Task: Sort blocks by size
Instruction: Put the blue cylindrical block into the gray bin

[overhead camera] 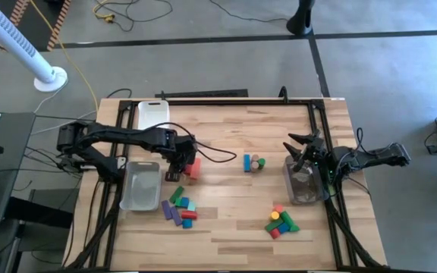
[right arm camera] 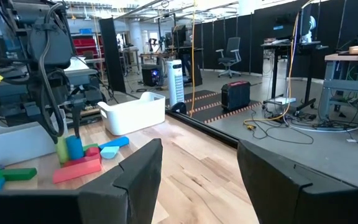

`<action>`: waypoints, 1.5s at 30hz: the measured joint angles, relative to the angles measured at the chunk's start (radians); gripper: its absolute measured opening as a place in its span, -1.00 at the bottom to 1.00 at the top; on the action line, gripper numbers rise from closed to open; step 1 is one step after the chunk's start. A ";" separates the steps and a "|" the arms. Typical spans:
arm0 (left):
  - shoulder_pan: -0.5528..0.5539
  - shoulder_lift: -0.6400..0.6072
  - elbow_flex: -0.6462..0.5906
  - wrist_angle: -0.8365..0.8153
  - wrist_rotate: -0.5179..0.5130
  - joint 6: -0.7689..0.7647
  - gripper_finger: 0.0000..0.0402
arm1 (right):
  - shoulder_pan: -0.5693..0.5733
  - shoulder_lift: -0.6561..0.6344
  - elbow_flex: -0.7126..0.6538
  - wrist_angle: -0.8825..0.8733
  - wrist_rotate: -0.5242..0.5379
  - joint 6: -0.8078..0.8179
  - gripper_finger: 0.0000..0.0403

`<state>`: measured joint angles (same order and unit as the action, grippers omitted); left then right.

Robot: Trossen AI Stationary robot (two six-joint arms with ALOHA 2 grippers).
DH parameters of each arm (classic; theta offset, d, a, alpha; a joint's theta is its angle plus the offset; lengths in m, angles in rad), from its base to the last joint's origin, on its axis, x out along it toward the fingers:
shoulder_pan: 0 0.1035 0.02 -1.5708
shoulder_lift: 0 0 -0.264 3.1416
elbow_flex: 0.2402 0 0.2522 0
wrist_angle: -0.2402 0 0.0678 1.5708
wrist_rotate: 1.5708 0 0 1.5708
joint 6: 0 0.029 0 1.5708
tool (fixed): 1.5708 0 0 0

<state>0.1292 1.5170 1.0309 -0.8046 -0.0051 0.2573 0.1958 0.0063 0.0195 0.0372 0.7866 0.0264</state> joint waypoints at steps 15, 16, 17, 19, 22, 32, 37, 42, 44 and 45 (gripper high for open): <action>-0.008 -0.053 -0.001 -0.008 -0.016 -0.008 0.00 | 0.000 0.000 0.000 0.000 0.000 0.000 0.19; -0.008 -0.049 -0.001 -0.007 -0.016 -0.008 0.04 | 0.000 0.000 0.000 0.000 0.000 0.000 0.19; -0.008 -0.045 -0.001 -0.006 -0.016 -0.009 0.09 | 0.000 0.000 0.000 0.000 0.000 0.000 0.19; -0.004 -0.042 -0.006 -0.006 -0.016 -0.018 0.17 | 0.000 0.000 0.000 0.000 0.000 0.000 0.19; 0.006 -0.044 -0.029 0.012 -0.018 -0.036 0.24 | 0.000 0.000 0.000 0.000 0.000 0.000 0.19; 0.033 -0.043 -0.071 0.067 -0.020 -0.074 0.24 | 0.000 0.000 0.000 0.000 0.000 0.000 0.19; 0.033 -0.043 -0.071 0.070 -0.004 -0.079 0.24 | 0.000 0.000 0.000 0.000 0.000 0.000 0.19; 0.033 -0.043 -0.071 0.067 -0.003 -0.095 0.24 | 0.000 0.000 0.000 0.000 0.000 0.000 0.19; 0.033 -0.043 -0.071 0.067 -0.003 -0.099 0.24 | 0.000 0.000 0.000 0.000 0.000 0.000 0.19; 0.033 -0.043 -0.071 0.067 -0.003 -0.104 0.24 | 0.000 0.000 0.000 0.000 0.000 0.000 0.19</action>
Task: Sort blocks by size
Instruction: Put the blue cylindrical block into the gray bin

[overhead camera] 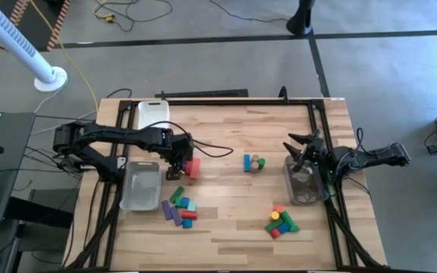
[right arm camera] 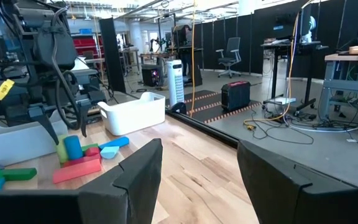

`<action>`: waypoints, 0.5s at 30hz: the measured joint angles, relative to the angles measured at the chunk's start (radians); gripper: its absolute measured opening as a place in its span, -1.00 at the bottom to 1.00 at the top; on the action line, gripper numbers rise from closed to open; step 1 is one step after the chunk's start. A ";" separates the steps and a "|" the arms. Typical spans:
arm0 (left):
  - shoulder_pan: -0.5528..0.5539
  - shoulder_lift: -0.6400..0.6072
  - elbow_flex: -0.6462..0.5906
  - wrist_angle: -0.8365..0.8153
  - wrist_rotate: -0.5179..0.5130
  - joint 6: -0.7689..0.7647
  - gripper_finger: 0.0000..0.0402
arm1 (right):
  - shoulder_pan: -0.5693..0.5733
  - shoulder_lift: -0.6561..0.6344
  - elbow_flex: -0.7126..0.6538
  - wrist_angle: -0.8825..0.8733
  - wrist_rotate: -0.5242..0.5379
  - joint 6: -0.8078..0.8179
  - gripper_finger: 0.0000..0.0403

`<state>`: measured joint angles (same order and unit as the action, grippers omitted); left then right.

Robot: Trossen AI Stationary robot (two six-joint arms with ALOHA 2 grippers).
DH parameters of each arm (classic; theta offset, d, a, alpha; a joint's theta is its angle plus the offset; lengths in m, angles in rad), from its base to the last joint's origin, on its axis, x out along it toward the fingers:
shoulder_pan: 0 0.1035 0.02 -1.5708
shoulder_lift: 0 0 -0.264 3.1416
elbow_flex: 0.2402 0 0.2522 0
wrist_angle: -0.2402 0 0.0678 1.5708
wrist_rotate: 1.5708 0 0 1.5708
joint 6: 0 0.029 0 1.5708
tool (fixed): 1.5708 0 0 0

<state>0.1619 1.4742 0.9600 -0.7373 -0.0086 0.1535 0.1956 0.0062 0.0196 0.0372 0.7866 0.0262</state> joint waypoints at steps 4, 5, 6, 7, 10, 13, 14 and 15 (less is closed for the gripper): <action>0.004 0.000 -0.016 0.022 -0.002 -0.017 0.24 | 0.000 0.000 0.000 0.000 0.000 0.000 0.19; 0.007 0.000 -0.028 0.035 -0.002 -0.019 0.24 | 0.000 0.000 0.000 0.000 0.000 0.000 0.19; 0.009 0.000 -0.044 0.046 -0.002 -0.020 0.24 | 0.000 0.000 0.000 0.000 0.000 0.000 0.19; 0.011 0.000 -0.058 0.057 -0.001 -0.022 0.24 | 0.000 0.000 0.000 0.000 0.000 0.000 0.19; 0.013 0.000 -0.079 0.091 -0.006 -0.024 0.24 | 0.000 0.000 0.000 0.000 0.000 0.000 0.19; 0.013 -0.003 -0.079 0.103 -0.015 -0.026 0.23 | 0.000 0.000 0.000 0.000 0.000 0.000 0.19; 0.013 -0.003 -0.079 0.101 -0.015 -0.024 0.21 | 0.000 0.000 0.000 0.000 0.000 0.000 0.19; 0.013 -0.001 -0.079 0.099 -0.015 -0.022 0.19 | 0.000 0.000 0.000 0.000 0.000 0.000 0.19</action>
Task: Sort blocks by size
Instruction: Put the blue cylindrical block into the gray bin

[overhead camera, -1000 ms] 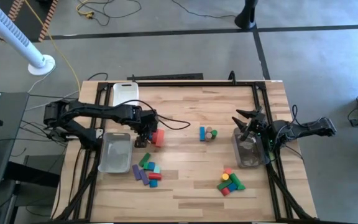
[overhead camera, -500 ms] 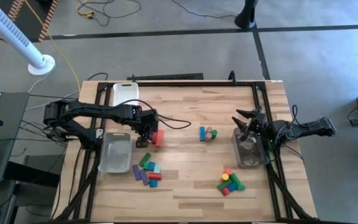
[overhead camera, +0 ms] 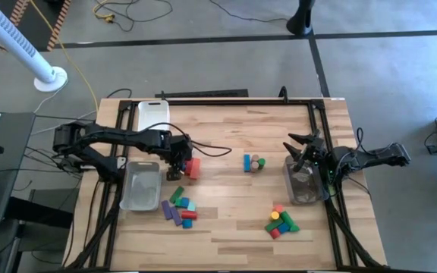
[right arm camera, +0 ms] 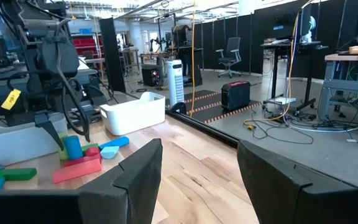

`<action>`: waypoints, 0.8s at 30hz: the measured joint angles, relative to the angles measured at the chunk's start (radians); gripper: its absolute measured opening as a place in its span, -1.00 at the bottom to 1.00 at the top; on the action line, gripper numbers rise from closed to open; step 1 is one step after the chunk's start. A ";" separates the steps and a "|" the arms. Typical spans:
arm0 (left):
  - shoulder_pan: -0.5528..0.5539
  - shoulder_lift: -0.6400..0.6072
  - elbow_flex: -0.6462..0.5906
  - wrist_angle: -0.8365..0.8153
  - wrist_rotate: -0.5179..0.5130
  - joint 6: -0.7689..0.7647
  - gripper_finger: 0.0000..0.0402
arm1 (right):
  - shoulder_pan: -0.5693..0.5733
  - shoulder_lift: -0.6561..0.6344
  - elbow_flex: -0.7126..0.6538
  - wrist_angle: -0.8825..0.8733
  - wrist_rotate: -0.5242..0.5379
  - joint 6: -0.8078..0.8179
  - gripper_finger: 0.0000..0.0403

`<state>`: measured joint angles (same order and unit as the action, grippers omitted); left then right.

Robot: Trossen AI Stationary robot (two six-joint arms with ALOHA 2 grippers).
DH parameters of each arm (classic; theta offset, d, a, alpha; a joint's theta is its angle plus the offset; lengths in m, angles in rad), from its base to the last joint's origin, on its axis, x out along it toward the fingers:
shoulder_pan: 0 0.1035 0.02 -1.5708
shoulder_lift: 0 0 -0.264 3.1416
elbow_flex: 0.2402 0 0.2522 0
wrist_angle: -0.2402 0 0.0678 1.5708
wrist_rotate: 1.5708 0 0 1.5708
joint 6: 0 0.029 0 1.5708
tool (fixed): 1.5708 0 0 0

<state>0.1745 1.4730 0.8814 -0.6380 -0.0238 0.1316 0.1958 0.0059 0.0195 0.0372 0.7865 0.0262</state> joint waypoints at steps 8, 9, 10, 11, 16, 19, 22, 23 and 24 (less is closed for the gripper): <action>0.000 0.001 0.000 0.001 0.001 0.019 -0.11 | 0.000 0.000 0.000 0.000 0.000 0.000 0.19; 0.000 0.001 0.000 0.001 0.001 0.021 -0.16 | 0.000 0.000 0.000 0.000 0.000 0.000 0.19; 0.000 0.001 0.000 0.001 0.001 0.021 -0.20 | 0.000 0.000 0.000 0.000 0.000 0.000 0.19; 0.000 0.001 0.000 0.001 0.001 0.021 -0.24 | 0.000 0.000 0.000 0.000 0.000 0.000 0.19; 0.000 0.001 0.000 0.001 0.001 0.032 -0.37 | 0.000 0.000 0.000 0.000 0.000 0.000 0.19; 0.000 0.001 0.011 -0.013 0.001 0.033 -0.37 | 0.000 0.000 0.000 0.000 0.000 0.000 0.19; 0.000 -0.001 0.049 -0.047 -0.005 0.044 -0.36 | 0.000 0.000 0.000 0.000 0.000 0.000 0.19; -0.002 -0.001 0.069 -0.066 -0.006 0.048 -0.36 | 0.000 0.000 0.000 0.000 0.000 0.000 0.19; -0.004 -0.001 0.091 -0.090 -0.007 0.050 -0.36 | 0.000 0.000 0.000 0.000 0.000 0.000 0.19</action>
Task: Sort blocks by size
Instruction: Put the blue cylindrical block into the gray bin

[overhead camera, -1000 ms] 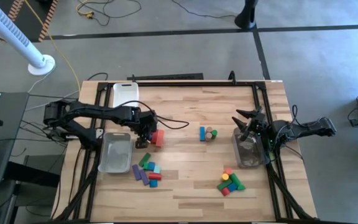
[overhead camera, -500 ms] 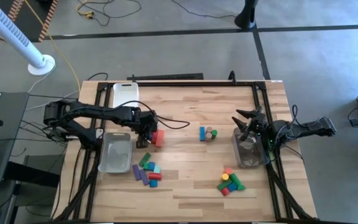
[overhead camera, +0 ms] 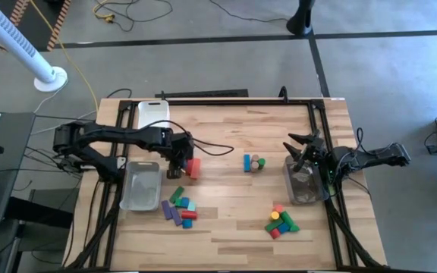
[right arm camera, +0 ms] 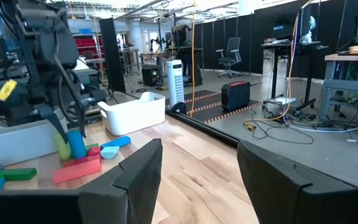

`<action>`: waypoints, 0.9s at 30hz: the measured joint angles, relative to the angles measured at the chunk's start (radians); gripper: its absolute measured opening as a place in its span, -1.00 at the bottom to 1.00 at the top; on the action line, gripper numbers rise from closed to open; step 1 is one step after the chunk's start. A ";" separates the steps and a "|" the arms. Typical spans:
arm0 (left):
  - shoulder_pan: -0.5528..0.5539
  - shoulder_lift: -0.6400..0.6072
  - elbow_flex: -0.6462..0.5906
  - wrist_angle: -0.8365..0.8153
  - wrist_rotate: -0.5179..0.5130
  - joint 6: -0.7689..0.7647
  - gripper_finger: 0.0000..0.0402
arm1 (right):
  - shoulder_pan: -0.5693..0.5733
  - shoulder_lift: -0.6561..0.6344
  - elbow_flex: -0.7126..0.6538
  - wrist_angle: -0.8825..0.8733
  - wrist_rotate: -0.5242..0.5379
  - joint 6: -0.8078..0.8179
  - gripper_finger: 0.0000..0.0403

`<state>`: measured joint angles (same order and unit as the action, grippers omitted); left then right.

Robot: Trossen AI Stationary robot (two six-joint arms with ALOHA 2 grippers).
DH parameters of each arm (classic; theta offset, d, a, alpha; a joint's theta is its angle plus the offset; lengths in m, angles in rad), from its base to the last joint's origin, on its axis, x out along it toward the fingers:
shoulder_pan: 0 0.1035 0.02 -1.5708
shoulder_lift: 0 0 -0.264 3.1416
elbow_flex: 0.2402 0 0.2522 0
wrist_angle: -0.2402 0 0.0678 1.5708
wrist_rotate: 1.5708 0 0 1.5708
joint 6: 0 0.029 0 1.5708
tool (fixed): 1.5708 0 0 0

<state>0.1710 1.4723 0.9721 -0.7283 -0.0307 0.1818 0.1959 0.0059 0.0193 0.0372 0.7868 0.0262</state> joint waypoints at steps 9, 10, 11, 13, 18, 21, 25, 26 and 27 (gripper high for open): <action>-0.049 -0.026 0.335 -0.437 -0.101 0.011 -0.36 | 0.000 0.000 0.000 0.000 0.000 0.000 0.19; -0.058 -0.034 0.376 -0.495 -0.102 -0.001 -0.36 | 0.000 0.000 0.000 0.000 0.000 0.000 0.19; -0.068 -0.042 0.417 -0.551 -0.103 -0.017 -0.36 | 0.000 0.000 0.000 0.000 0.000 0.000 0.19; -0.090 -0.063 0.479 -0.667 -0.101 -0.064 -0.36 | 0.000 0.000 0.000 0.000 0.000 0.000 0.19; -0.155 -0.135 0.497 -0.846 -0.071 -0.233 -0.36 | 0.000 0.000 0.000 0.000 0.000 0.000 0.19; -0.209 -0.206 0.421 -0.828 0.000 -0.319 -0.36 | 0.000 0.000 0.000 0.000 0.000 0.000 0.19; -0.277 -0.260 0.286 -0.835 -0.001 -0.417 -0.35 | 0.000 0.000 0.000 0.000 0.000 0.000 0.19; -0.287 -0.267 0.247 -0.824 -0.002 -0.437 -0.35 | 0.000 0.000 0.000 0.000 0.000 0.000 0.19; -0.296 -0.276 0.210 -0.808 -0.004 -0.457 -0.35 | 0.000 0.000 0.000 0.000 0.000 0.000 0.19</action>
<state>-0.1252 1.1966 1.1820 -1.5360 -0.0348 -0.2754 0.1959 0.0063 0.0193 0.0372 0.7864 0.0265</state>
